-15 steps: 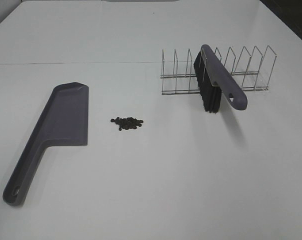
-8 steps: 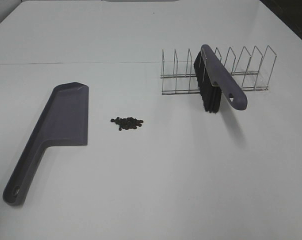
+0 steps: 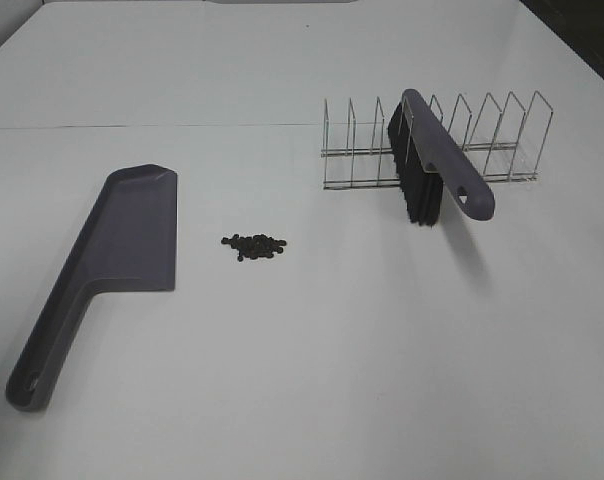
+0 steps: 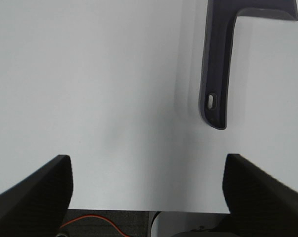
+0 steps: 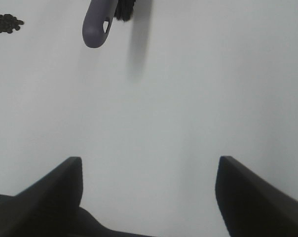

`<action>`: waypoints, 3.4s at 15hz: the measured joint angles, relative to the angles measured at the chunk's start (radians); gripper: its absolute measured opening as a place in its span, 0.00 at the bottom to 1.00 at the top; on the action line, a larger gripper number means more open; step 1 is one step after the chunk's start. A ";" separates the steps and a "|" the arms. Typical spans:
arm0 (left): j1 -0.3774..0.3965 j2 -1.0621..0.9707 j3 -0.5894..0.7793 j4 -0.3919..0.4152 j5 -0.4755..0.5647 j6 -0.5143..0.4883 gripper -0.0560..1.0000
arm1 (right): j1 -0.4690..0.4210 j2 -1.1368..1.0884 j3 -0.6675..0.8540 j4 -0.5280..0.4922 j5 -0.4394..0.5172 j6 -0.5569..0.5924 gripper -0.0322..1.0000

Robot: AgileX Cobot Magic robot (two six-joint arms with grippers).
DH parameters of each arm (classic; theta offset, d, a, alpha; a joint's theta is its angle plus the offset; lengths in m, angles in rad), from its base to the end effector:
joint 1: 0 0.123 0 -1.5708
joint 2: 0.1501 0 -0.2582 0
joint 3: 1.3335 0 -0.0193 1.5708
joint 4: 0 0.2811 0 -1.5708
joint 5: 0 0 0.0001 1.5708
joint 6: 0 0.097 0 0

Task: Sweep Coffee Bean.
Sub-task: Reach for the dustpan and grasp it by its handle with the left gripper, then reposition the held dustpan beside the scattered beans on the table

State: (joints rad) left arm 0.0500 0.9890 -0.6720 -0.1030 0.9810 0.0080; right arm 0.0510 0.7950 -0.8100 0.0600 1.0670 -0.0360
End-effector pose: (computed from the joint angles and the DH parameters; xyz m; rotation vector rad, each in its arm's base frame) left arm 0.2044 0.0019 0.2219 -0.1162 2.7745 -0.1187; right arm 0.1811 0.0143 0.3005 -0.0944 2.5332 0.0840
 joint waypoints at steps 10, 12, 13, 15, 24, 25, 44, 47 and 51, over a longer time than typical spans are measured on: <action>-0.057 0.545 -0.222 -0.170 -0.137 0.126 0.77 | 0.000 0.009 0.000 0.000 -0.027 0.000 0.64; -0.138 0.630 -0.262 -0.171 -0.175 0.107 0.77 | 0.000 0.009 0.000 0.005 -0.045 0.000 0.64; -0.157 0.650 -0.269 -0.171 -0.187 0.090 0.77 | 0.000 0.009 0.000 0.008 -0.049 0.000 0.64; -0.217 0.754 -0.286 -0.168 -0.218 -0.008 0.77 | 0.000 0.009 0.000 0.030 -0.053 0.000 0.64; -0.218 0.963 -0.371 -0.156 -0.261 -0.039 0.77 | 0.000 0.009 0.000 0.031 -0.060 0.000 0.64; -0.218 0.976 -0.373 -0.154 -0.261 -0.039 0.77 | 0.000 0.009 0.000 0.031 -0.060 0.000 0.64; -0.341 1.056 -0.450 0.055 -0.228 -0.257 0.59 | 0.000 0.009 0.000 0.031 -0.060 0.000 0.64; -0.341 1.056 -0.451 0.056 -0.231 -0.275 0.38 | 0.000 0.009 0.000 0.031 -0.060 0.000 0.64; -0.341 1.056 -0.452 0.103 -0.244 -0.274 0.37 | 0.000 0.009 0.000 0.032 -0.060 0.000 0.64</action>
State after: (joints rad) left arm -0.2910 2.0450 -1.1240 0.0000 0.7370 -0.2660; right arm 0.0510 0.8040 -0.8100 0.0920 1.0070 -0.0360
